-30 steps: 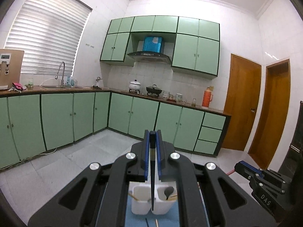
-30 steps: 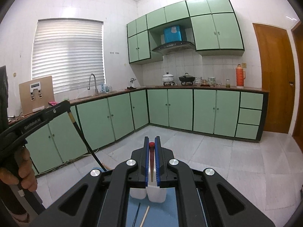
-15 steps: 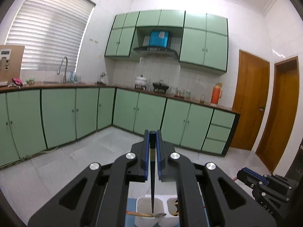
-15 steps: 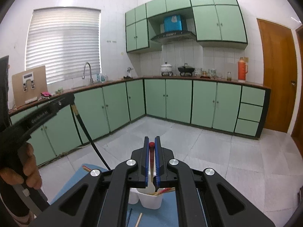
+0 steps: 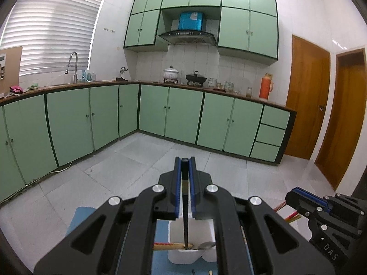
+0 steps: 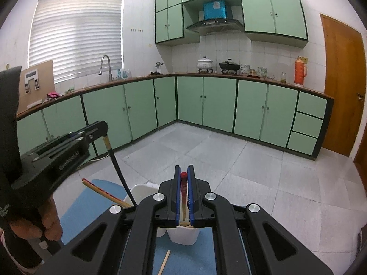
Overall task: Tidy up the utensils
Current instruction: 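Drop the black chopstick into the holder with the left tool while the right tool drops the red-patterned chopstick, then move both open tools back over the last two chopsticks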
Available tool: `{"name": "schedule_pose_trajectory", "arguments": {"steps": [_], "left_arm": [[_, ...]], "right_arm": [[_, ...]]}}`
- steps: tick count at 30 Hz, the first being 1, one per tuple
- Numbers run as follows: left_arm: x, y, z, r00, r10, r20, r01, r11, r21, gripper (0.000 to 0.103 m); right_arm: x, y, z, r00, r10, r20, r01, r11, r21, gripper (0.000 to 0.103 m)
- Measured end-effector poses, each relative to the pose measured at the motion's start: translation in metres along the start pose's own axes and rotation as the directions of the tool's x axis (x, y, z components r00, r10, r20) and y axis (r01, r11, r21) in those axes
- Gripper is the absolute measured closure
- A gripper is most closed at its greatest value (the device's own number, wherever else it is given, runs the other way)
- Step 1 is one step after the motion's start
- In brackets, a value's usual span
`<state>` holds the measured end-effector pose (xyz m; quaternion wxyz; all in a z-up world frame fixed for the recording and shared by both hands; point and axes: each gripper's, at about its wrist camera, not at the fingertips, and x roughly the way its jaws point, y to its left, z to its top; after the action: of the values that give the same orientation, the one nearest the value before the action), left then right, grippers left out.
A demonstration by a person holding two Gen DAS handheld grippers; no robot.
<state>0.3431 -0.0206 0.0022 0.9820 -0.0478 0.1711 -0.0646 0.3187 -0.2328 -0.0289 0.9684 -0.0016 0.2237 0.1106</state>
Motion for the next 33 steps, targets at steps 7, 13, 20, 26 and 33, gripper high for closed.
{"name": "schedule_pose_trajectory", "arguments": {"steps": [7,13,20,26,33], "left_arm": [[0.007,0.003,-0.012,0.999,-0.002,-0.046,0.002,1.0,0.014,0.096],[0.004,0.008,-0.019,0.998,0.0,-0.067,0.001,1.0,0.012,0.093],[-0.017,0.011,-0.016,0.999,-0.013,-0.032,0.014,1.0,0.009,0.06],[-0.043,0.005,-0.014,0.999,-0.036,-0.001,0.036,0.999,0.02,0.04],[-0.083,0.001,-0.027,0.999,-0.048,0.021,0.047,0.998,0.041,0.025]], "right_arm": [[0.014,0.003,-0.01,0.999,0.016,-0.043,-0.016,1.0,0.009,0.097],[0.015,0.002,-0.017,0.998,0.03,-0.058,-0.028,0.999,0.035,0.097],[-0.012,-0.01,-0.013,1.0,0.016,0.003,-0.016,0.997,0.075,0.077],[-0.048,-0.021,-0.012,0.996,-0.024,0.084,0.014,0.993,0.114,0.049],[-0.088,-0.029,-0.028,0.988,-0.076,0.135,0.055,0.987,0.154,0.027]]}}
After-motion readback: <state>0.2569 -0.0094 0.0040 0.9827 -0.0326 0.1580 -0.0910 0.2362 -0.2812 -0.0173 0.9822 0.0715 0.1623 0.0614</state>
